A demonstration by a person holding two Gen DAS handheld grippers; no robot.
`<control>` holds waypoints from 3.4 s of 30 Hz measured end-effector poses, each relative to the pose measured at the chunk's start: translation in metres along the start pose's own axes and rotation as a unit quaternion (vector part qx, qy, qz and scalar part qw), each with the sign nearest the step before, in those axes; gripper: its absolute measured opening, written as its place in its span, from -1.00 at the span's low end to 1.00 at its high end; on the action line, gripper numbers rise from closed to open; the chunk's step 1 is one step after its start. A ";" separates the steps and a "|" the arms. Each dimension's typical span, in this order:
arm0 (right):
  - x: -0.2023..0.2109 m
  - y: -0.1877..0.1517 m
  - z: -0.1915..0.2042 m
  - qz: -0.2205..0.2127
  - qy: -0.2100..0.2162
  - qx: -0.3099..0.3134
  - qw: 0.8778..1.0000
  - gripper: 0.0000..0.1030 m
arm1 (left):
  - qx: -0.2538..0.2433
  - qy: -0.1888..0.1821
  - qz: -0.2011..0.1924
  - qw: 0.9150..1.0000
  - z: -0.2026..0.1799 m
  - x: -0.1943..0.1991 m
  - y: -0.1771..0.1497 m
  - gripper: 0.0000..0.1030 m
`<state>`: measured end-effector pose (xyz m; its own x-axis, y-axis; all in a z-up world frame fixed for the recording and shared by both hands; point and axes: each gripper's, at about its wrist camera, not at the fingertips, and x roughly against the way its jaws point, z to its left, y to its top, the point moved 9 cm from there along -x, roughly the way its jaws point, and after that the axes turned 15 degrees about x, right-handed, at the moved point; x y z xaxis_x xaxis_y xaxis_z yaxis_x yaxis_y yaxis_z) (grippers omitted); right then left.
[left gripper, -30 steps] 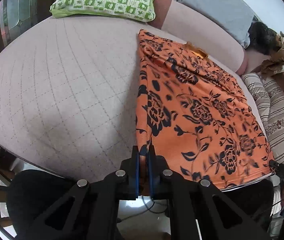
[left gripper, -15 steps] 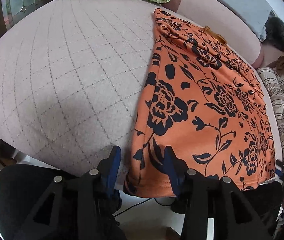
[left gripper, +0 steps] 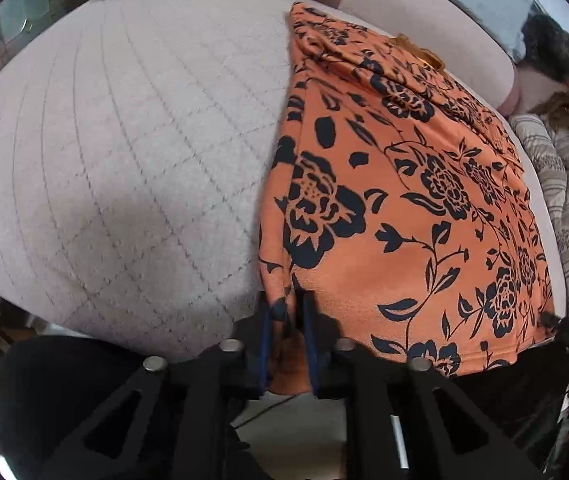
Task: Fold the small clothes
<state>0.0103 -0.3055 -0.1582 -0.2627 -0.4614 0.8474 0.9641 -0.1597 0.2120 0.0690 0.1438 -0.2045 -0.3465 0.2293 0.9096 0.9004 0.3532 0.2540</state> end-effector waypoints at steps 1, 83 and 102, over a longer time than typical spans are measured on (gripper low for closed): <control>0.001 0.001 0.001 -0.003 0.009 -0.001 1.000 -0.73 | 0.002 -0.006 0.000 1.000 -0.002 0.002 0.001 -0.89; 0.008 0.235 0.020 -0.141 -0.181 0.148 0.962 -0.78 | -0.047 0.007 -0.180 0.983 -0.083 0.005 0.200 -0.95; 0.036 0.154 0.074 -0.175 0.077 0.071 0.979 0.50 | -0.071 -0.061 -0.159 0.983 -0.104 0.060 0.110 0.24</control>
<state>0.1521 -0.2823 -0.0590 -0.5706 -0.5280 0.6290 0.8061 -0.2137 0.5519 0.1750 0.1022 -0.0880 -0.6378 0.2384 0.7323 0.7659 0.2957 0.5708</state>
